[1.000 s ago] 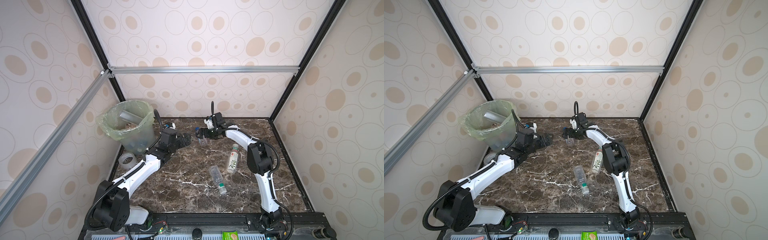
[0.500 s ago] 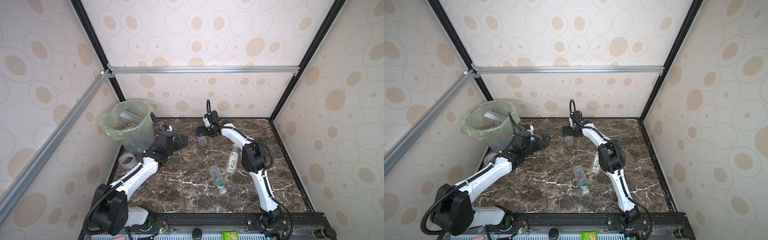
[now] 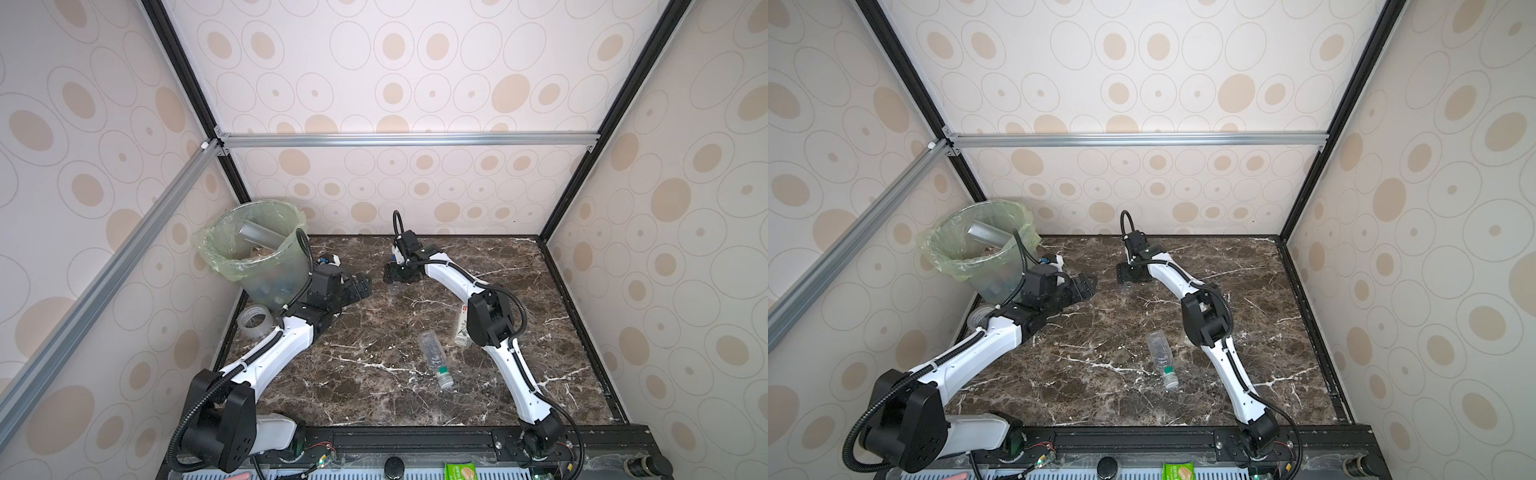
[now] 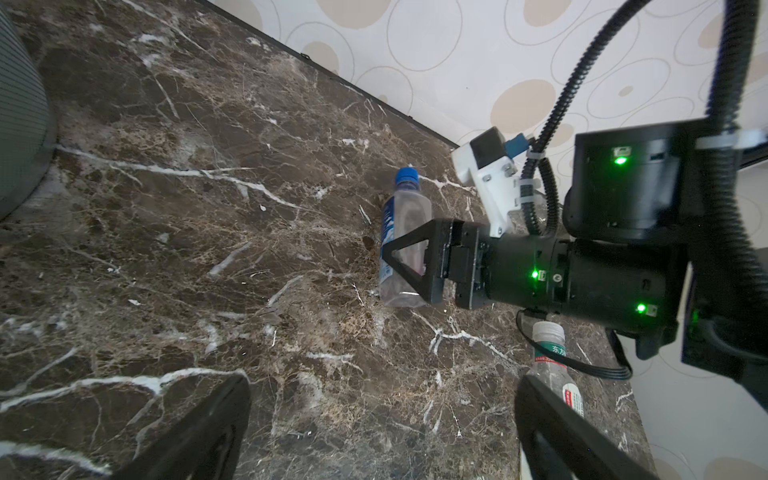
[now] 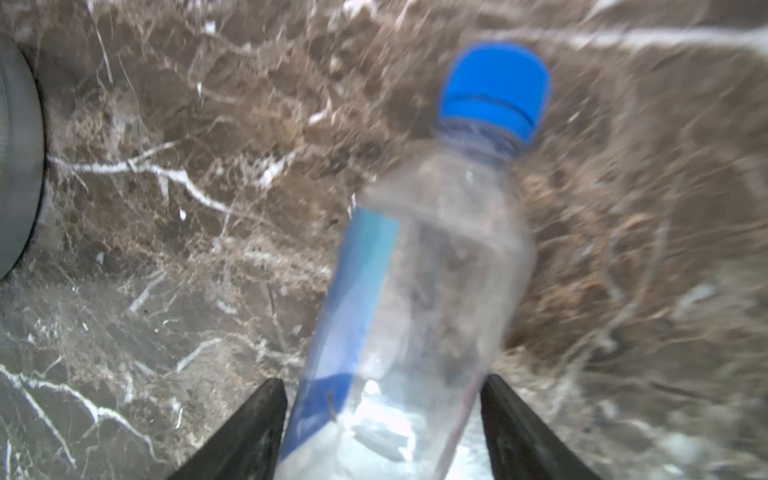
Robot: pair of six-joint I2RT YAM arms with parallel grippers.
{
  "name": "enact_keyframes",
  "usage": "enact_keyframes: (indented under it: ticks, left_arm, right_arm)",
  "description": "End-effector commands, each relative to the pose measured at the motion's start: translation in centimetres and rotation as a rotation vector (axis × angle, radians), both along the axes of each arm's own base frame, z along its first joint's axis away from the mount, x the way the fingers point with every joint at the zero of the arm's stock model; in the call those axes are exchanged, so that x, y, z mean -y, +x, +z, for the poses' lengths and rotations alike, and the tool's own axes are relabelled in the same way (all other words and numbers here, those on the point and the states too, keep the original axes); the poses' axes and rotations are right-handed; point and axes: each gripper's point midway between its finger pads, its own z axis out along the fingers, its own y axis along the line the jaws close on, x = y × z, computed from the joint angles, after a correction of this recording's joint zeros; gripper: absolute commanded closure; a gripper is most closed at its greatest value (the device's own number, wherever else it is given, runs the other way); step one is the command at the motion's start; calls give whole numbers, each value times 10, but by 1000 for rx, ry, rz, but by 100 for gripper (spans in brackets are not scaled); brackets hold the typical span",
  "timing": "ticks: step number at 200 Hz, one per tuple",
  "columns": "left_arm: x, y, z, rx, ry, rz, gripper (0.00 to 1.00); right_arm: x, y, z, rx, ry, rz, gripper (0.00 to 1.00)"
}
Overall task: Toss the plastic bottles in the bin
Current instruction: 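Close the right gripper on the blue-cap bottle's neck and lift it upright, then raise the blue-cap bottle with the right gripper while the left gripper approaches it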
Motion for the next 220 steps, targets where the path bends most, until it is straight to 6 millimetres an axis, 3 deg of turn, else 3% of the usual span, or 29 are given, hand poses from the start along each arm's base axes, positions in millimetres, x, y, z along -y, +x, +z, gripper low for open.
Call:
enact_keyframes:
  ticks: [1, 34, 80, 138, 220]
  left_arm:
    - [-4, 0, 19, 51, -26, 12, 1]
    - [-9, -1, 23, 58, -17, 19, 1]
    - [-10, 0, 18, 47, -19, 24, 1]
    - [-13, 0, 18, 44, -4, 21, 1]
    - [-20, -8, 8, 26, 21, 4, 1]
  right_arm:
    - [-10, -25, 9, -67, 26, -16, 24]
    - [-3, -30, 27, -49, 15, -41, 20]
    - [3, -5, 64, 62, 11, -46, 10]
    - [0, 29, 42, 121, -21, -85, 8]
    - [-29, 57, 18, 145, 114, -177, 11]
